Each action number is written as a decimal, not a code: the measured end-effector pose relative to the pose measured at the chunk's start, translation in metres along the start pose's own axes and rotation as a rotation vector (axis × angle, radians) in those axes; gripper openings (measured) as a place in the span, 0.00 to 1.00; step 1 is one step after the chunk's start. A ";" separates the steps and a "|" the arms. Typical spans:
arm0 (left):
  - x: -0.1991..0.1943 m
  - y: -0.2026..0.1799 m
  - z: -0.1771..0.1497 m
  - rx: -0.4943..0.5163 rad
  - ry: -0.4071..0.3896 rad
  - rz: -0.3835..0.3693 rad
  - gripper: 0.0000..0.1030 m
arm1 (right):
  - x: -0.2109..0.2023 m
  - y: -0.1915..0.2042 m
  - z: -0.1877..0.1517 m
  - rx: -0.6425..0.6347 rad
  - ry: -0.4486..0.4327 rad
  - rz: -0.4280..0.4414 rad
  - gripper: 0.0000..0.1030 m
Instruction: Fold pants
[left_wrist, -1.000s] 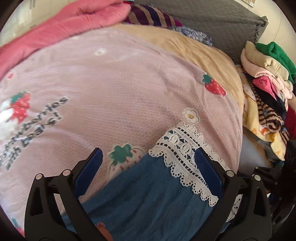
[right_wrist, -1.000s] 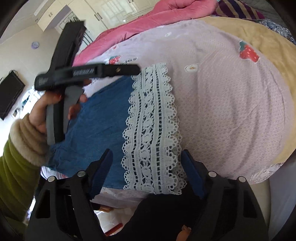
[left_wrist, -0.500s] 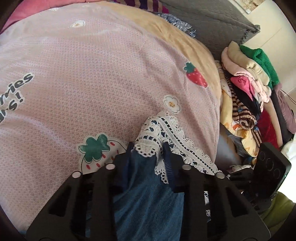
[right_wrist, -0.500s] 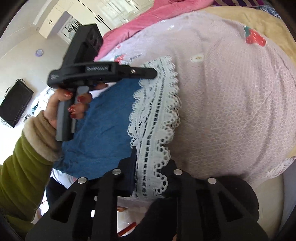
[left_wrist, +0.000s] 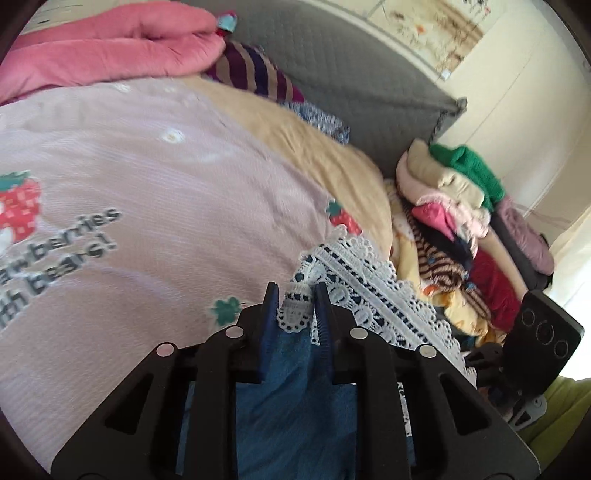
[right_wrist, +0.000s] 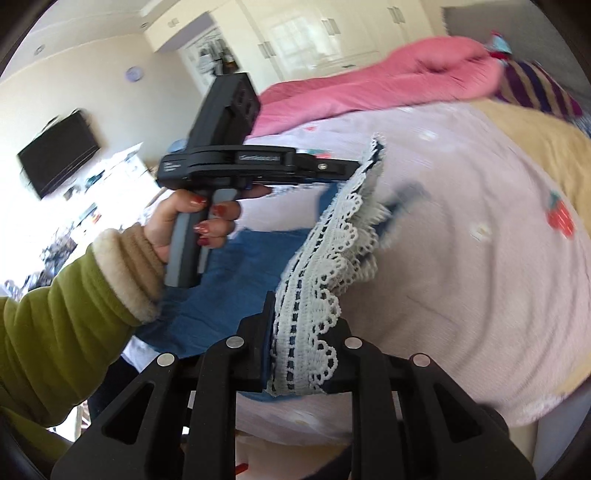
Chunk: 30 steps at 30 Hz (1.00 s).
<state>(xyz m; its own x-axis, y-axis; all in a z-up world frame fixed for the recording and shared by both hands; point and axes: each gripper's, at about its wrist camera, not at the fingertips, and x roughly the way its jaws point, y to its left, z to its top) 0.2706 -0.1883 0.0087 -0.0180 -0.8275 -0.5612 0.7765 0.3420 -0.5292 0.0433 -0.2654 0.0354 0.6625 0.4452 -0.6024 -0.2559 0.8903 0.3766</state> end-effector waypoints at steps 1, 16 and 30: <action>-0.008 0.003 -0.002 -0.006 -0.015 0.004 0.13 | 0.003 0.007 -0.002 -0.019 0.004 0.005 0.17; -0.117 0.068 -0.095 -0.246 -0.013 0.202 0.13 | 0.141 0.143 -0.031 -0.397 0.226 -0.018 0.17; -0.180 0.057 -0.146 -0.314 -0.163 0.326 0.51 | 0.087 0.115 -0.016 -0.263 0.090 0.146 0.56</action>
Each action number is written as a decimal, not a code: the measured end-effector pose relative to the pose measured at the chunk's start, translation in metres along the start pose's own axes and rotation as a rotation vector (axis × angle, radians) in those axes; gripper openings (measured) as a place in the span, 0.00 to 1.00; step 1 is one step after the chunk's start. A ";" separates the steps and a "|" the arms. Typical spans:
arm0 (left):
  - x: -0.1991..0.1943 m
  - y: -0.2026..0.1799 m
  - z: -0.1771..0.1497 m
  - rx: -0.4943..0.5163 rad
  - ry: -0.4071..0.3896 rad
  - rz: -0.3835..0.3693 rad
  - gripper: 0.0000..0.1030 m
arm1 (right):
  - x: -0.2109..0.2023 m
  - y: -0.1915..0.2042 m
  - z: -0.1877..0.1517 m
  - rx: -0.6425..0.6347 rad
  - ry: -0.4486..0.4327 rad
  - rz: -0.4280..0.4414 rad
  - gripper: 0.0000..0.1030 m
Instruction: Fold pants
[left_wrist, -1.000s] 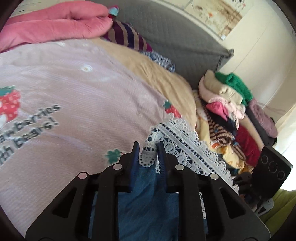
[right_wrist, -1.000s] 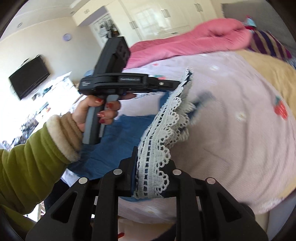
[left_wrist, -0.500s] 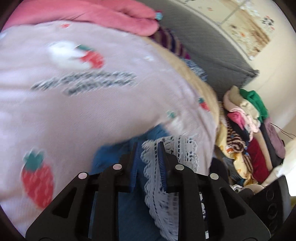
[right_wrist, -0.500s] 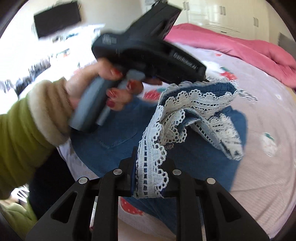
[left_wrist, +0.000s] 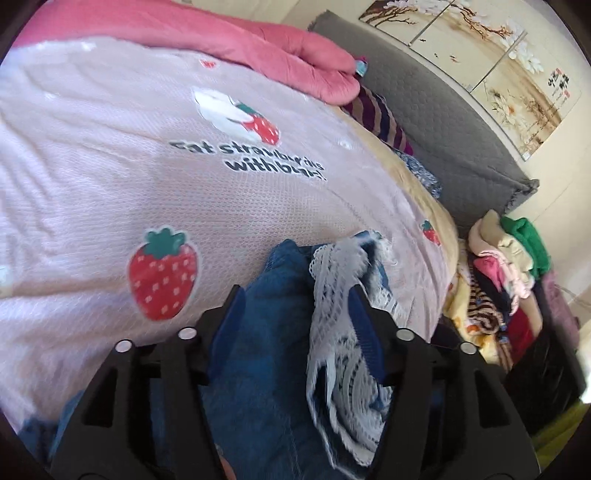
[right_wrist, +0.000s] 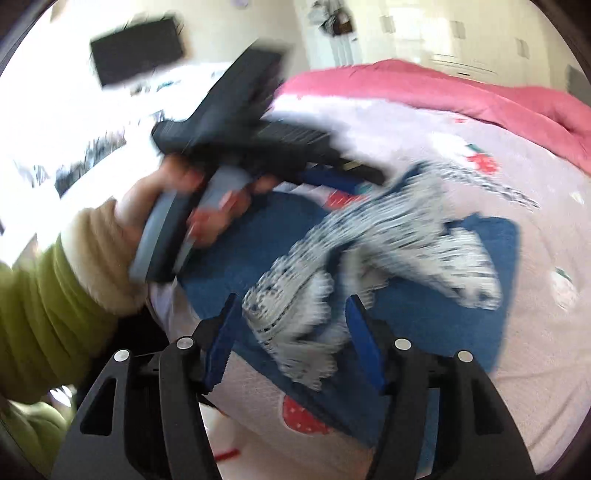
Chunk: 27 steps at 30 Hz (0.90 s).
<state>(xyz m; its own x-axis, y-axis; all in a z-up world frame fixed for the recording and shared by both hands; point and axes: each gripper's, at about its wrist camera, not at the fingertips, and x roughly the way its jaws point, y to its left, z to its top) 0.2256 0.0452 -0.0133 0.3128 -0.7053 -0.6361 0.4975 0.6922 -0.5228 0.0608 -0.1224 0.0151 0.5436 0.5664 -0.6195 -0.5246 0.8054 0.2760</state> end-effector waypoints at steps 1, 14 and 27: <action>-0.006 -0.002 -0.004 -0.002 -0.012 0.004 0.53 | -0.009 -0.010 0.001 0.035 -0.019 0.002 0.56; -0.004 -0.050 -0.080 0.081 0.027 0.097 0.56 | 0.017 -0.105 0.008 0.419 0.086 -0.015 0.16; 0.002 -0.051 -0.112 0.050 0.070 0.109 0.24 | 0.105 -0.071 0.094 0.226 0.094 -0.069 0.07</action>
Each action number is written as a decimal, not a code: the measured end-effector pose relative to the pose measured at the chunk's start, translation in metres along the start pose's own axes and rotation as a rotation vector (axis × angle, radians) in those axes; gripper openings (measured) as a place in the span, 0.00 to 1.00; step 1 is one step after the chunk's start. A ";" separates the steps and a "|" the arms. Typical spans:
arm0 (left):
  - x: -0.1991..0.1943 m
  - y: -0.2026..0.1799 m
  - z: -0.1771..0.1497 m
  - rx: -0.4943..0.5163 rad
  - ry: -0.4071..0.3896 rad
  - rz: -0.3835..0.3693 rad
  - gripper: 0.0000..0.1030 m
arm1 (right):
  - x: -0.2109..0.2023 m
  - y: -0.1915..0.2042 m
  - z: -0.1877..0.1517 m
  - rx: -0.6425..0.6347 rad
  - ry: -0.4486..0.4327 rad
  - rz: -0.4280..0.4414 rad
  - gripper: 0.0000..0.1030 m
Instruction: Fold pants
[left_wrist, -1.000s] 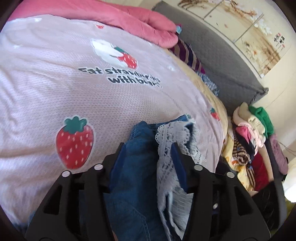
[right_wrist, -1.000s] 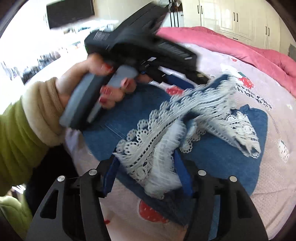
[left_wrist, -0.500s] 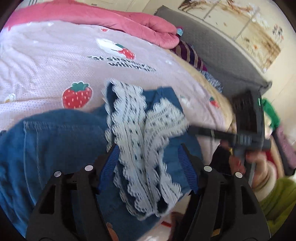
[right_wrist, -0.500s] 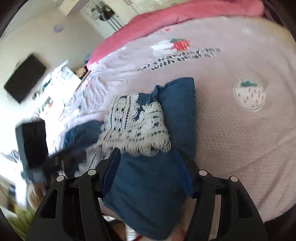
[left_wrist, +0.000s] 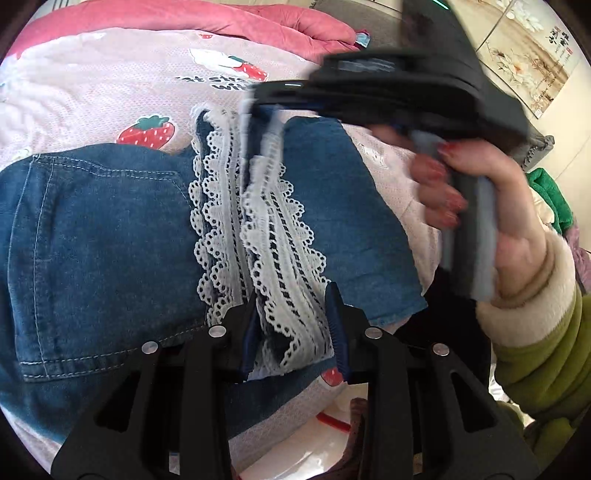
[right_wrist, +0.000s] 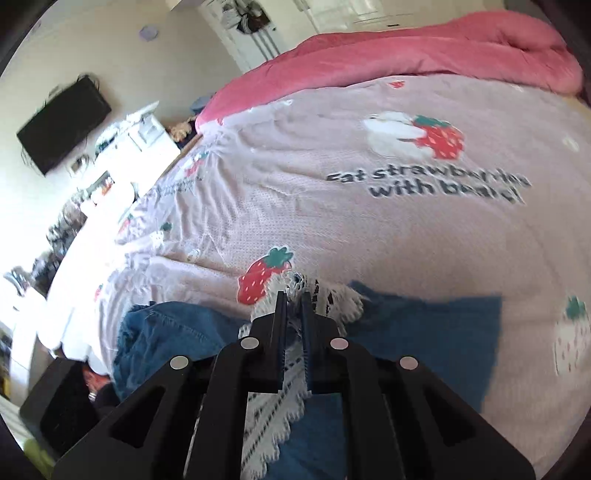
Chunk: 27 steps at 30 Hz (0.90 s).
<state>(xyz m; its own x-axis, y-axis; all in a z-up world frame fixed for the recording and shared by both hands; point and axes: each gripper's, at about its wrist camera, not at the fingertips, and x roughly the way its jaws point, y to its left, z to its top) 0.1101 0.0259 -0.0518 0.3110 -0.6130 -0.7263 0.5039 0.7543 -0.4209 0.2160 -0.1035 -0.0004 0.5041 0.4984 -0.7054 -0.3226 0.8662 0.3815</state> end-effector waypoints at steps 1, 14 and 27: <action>0.000 0.000 -0.001 0.006 0.002 0.003 0.24 | 0.012 0.007 0.003 -0.036 0.019 -0.013 0.07; 0.001 -0.003 -0.002 0.020 -0.007 0.010 0.24 | 0.017 0.042 -0.006 -0.267 -0.011 -0.153 0.34; -0.046 -0.004 -0.018 -0.013 -0.120 0.107 0.31 | -0.046 0.042 -0.031 -0.276 -0.107 -0.142 0.57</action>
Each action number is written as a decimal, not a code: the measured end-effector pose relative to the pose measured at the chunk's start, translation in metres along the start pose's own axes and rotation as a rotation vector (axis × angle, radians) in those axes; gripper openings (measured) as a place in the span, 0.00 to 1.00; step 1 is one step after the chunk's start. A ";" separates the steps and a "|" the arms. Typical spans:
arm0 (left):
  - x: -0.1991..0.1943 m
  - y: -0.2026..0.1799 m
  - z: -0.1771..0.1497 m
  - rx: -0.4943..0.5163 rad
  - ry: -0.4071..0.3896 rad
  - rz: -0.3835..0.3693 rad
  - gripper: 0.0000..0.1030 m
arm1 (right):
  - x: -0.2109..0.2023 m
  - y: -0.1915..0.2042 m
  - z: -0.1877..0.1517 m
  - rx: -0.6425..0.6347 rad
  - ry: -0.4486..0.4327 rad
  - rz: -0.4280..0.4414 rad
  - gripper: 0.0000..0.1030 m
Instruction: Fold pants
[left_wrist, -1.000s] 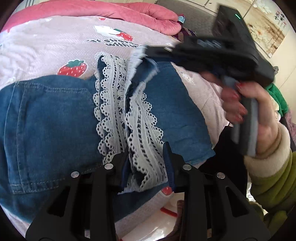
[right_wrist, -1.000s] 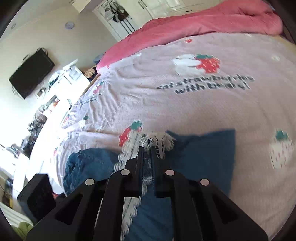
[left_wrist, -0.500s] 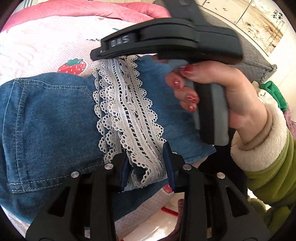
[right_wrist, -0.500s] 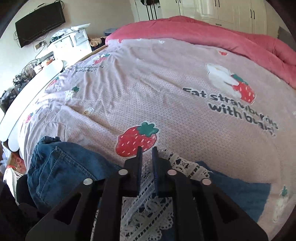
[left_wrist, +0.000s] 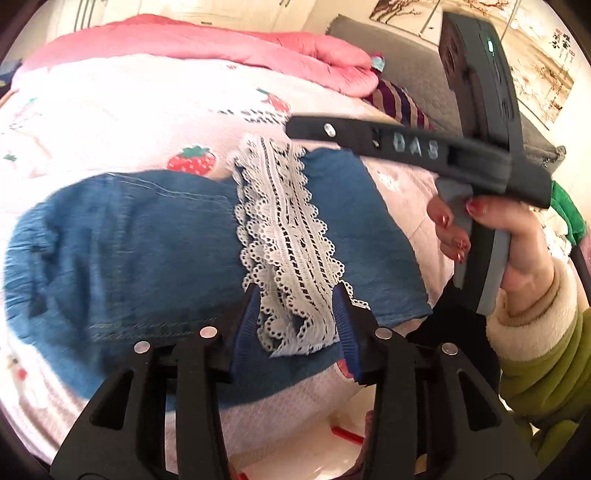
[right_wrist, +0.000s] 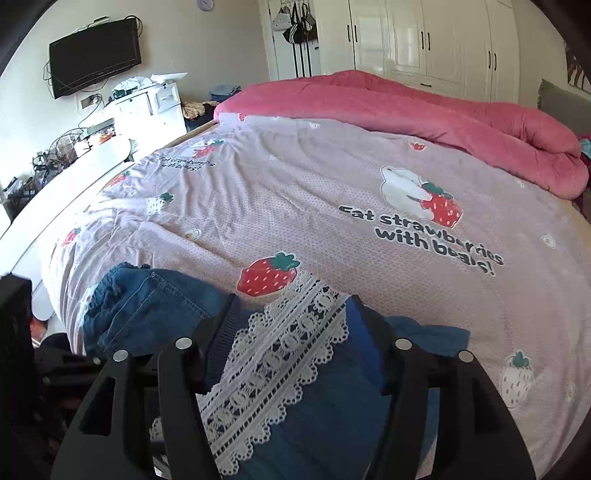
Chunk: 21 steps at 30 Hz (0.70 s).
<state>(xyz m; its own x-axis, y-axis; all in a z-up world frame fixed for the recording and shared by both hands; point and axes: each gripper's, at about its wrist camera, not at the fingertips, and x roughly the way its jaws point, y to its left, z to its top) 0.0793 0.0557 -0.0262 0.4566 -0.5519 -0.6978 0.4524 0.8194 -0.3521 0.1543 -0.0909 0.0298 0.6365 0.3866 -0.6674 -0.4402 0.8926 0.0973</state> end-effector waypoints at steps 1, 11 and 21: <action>-0.002 -0.002 0.001 0.001 -0.005 -0.002 0.31 | -0.003 0.000 -0.002 -0.003 -0.002 0.004 0.57; 0.014 -0.052 -0.008 0.149 0.028 -0.042 0.28 | 0.002 -0.004 -0.030 -0.007 0.081 0.069 0.57; 0.020 -0.047 -0.015 0.111 0.090 -0.019 0.25 | 0.046 0.001 -0.050 -0.009 0.203 0.128 0.57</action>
<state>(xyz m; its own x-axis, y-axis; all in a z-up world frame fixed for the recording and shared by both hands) 0.0554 0.0081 -0.0328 0.3788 -0.5474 -0.7463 0.5445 0.7838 -0.2986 0.1513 -0.0839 -0.0381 0.4352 0.4413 -0.7847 -0.5153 0.8369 0.1848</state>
